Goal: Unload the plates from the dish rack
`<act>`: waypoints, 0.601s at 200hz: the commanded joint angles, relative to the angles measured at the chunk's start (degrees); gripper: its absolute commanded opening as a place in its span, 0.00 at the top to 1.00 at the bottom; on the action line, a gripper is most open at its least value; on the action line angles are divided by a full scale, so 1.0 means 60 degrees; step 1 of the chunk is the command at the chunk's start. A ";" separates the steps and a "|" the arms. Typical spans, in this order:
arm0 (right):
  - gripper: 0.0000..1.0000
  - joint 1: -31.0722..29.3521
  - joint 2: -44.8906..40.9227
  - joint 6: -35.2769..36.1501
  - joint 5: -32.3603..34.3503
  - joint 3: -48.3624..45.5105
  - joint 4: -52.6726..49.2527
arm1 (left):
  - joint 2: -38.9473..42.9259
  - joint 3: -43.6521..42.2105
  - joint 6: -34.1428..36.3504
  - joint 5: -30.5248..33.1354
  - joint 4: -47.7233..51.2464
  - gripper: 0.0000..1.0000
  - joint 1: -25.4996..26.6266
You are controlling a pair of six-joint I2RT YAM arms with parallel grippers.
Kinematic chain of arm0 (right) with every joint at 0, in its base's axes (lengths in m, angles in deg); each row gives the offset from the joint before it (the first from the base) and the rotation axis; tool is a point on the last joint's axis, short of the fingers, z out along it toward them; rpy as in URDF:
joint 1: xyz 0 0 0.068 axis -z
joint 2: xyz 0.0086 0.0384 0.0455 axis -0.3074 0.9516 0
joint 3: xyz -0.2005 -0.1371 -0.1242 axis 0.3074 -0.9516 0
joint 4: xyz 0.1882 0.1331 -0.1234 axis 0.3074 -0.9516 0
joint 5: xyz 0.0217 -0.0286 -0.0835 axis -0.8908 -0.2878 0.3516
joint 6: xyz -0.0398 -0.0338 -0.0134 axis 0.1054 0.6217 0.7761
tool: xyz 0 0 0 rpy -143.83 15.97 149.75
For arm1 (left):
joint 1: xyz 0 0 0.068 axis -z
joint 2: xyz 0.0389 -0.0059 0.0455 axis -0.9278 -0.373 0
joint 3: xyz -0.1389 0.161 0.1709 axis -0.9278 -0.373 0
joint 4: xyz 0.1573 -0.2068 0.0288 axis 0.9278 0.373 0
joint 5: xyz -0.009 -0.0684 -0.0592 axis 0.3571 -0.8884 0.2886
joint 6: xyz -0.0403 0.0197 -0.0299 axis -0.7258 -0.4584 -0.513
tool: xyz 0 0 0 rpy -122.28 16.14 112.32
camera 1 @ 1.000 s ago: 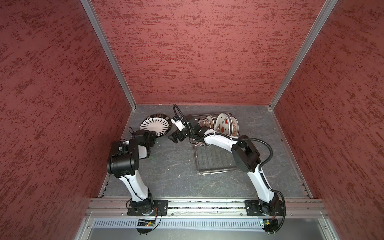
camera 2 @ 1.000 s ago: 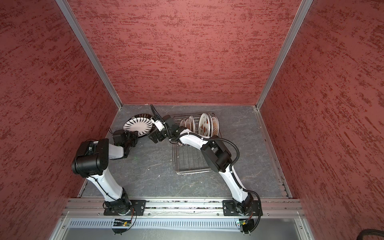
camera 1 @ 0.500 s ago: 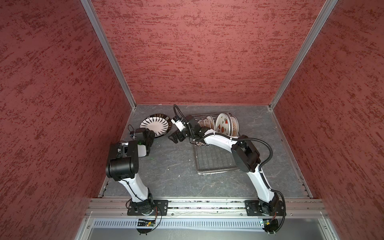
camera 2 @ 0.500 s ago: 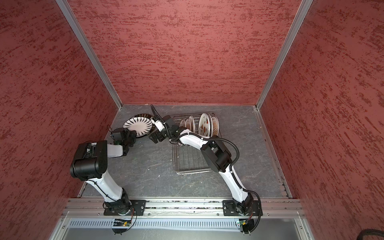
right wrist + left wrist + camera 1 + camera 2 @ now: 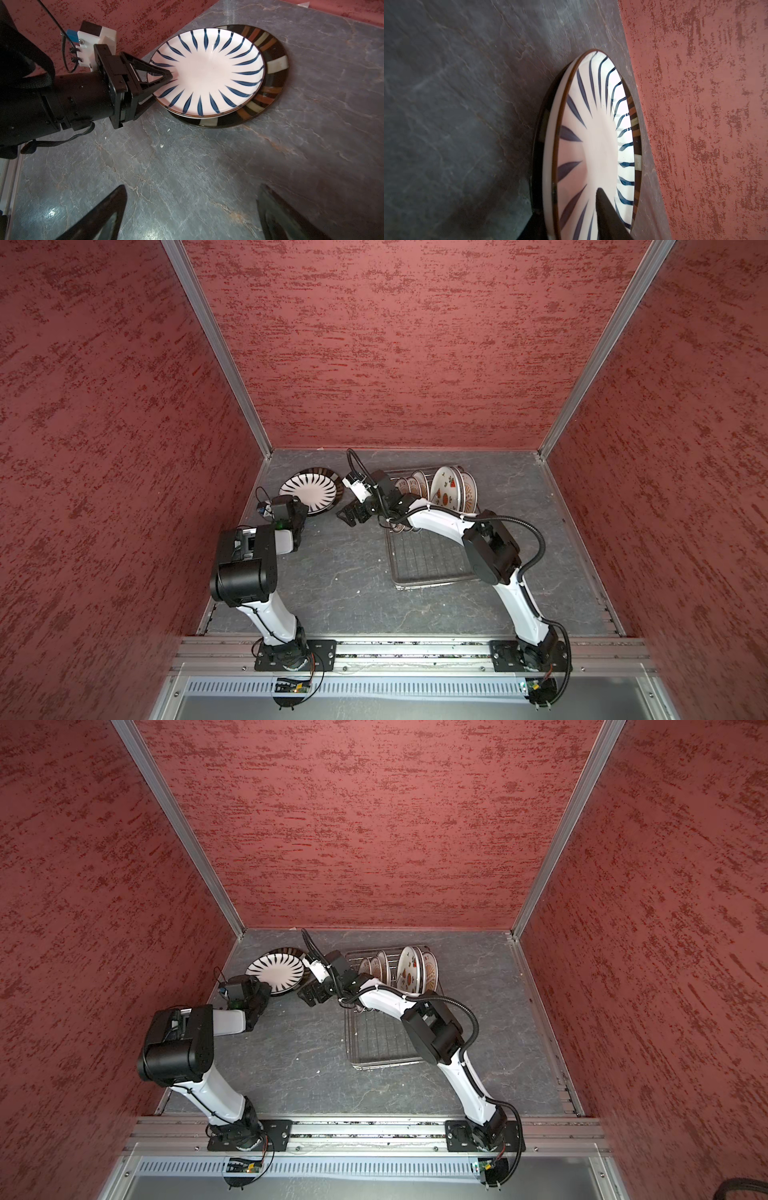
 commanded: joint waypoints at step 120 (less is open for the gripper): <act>0.02 -0.0002 -0.0531 0.0023 0.0006 -0.0412 0.0609 | 0.0091 0.0303 0.0314 0.1304 0.0618 0.46 0.0275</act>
